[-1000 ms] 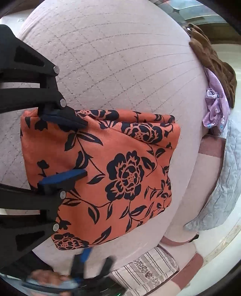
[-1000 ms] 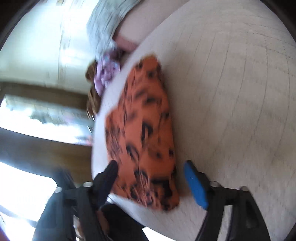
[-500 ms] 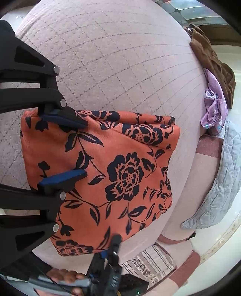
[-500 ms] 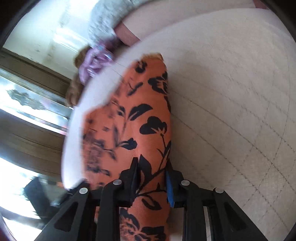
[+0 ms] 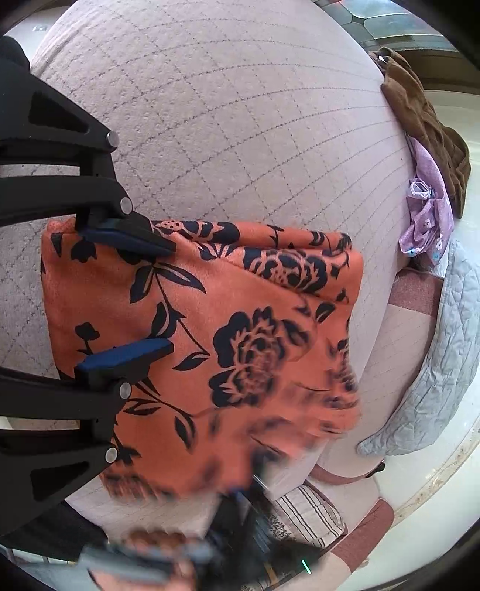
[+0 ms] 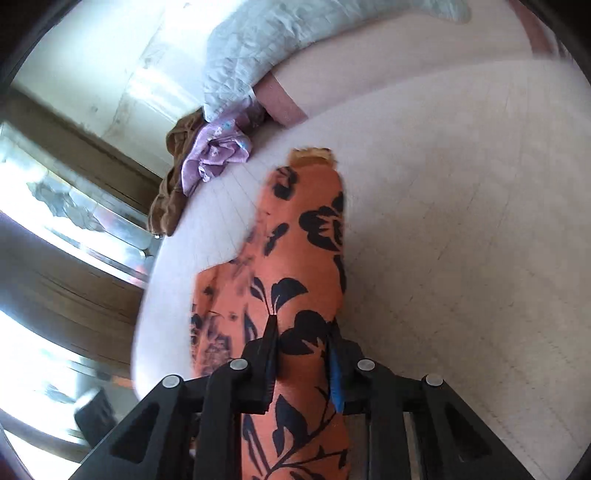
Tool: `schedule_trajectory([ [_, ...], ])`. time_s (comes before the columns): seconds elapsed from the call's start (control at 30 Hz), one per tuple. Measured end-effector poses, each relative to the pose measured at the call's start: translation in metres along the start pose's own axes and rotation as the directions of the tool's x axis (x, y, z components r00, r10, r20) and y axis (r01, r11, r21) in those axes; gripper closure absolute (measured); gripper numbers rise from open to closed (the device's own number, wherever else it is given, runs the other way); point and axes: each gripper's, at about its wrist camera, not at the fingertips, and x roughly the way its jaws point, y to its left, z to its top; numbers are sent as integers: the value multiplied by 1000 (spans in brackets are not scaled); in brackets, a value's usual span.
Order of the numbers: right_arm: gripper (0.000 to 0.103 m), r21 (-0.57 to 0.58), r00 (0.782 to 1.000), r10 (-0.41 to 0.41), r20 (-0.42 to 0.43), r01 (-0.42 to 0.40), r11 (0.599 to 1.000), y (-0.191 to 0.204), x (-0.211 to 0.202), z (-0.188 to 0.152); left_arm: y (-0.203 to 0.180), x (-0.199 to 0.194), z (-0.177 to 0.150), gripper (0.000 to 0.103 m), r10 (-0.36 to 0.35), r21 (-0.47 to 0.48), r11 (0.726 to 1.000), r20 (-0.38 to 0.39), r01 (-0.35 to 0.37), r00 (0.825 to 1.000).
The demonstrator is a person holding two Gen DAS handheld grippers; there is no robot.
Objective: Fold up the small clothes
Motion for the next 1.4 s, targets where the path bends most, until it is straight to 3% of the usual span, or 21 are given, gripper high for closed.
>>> schedule_trajectory([
  [0.07,72,72,994,-62,-92,69,995,-31,31,-9,-3,1,1,55,17,18,1000,-4,-17,1000],
  [0.1,66,141,996,-12,-86,24,990,-43,33,-10,-3,0,1,55,18,18,1000,-5,-18,1000],
  [0.17,27,243,997,53,-60,-37,969,-55,23,-9,-1,1,1,55,10,9,1000,-2,-10,1000],
  [0.2,24,249,997,73,-33,-63,966,-56,17,-6,-1,1,1,55,11,11,1000,-1,-11,1000],
  [0.33,23,272,989,148,25,-150,951,-64,16,22,-3,2,1,55,13,8,1000,1,-13,1000],
  [0.4,22,305,984,171,-57,-146,941,-77,46,36,-4,1,1,55,13,7,1000,0,-13,1000],
  [0.43,37,326,978,182,-99,-141,935,-81,58,38,-4,1,1,55,12,6,1000,0,-12,1000],
  [0.47,80,279,977,165,-138,-122,952,-75,66,41,-3,1,1,55,9,3,1000,0,-9,1000],
  [0.57,80,42,999,45,-24,-44,998,-29,37,34,-2,2,0,55,5,3,1000,7,-5,1000],
  [0.63,76,21,999,-30,-24,30,999,-29,44,31,-5,3,1,55,8,19,1000,7,-8,1000],
  [0.7,64,95,992,-74,-100,83,992,-45,64,26,-4,-3,3,55,-8,21,1000,2,8,1000],
  [0.77,32,96,997,-78,-29,81,992,-44,50,20,7,-20,5,55,-74,-44,996,24,75,997],
  [0.83,32,61,995,-89,55,86,994,-27,28,18,22,-36,4,55,-163,-131,977,67,171,984],
  [0.9,32,-1,992,-50,117,50,999,-10,-1,5,33,-31,-2,58,-148,-163,975,27,151,989],
  [0.93,32,-18,992,-29,124,31,999,-2,-9,0,37,-22,-8,79,-112,-183,977,-26,106,993],
  [0.97,32,-34,992,10,126,-6,999,6,-16,-8,44,-12,-14,84,-94,-210,975,-72,77,993],
  [1.07,29,-88,994,86,69,-79,993,8,-39,-41,63,-17,-18,83,-171,-321,936,-56,144,984],
  [1.17,29,-129,999,37,-20,-40,991,-1,-32,-70,54,-35,1,82,-180,-255,952,-16,170,984],
  [1.23,29,-123,999,40,-1,-40,992,-4,-37,-74,47,-39,22,59,-184,-203,963,-6,179,983],
  [1.27,28,-98,999,44,1,-43,994,-7,-37,-72,45,-37,32,55,-174,-186,968,3,172,985],
  [1.4,28,-76,998,60,3,-60,995,-14,-54,-73,37,-6,77,55,-195,-127,973,-14,192,981],
])
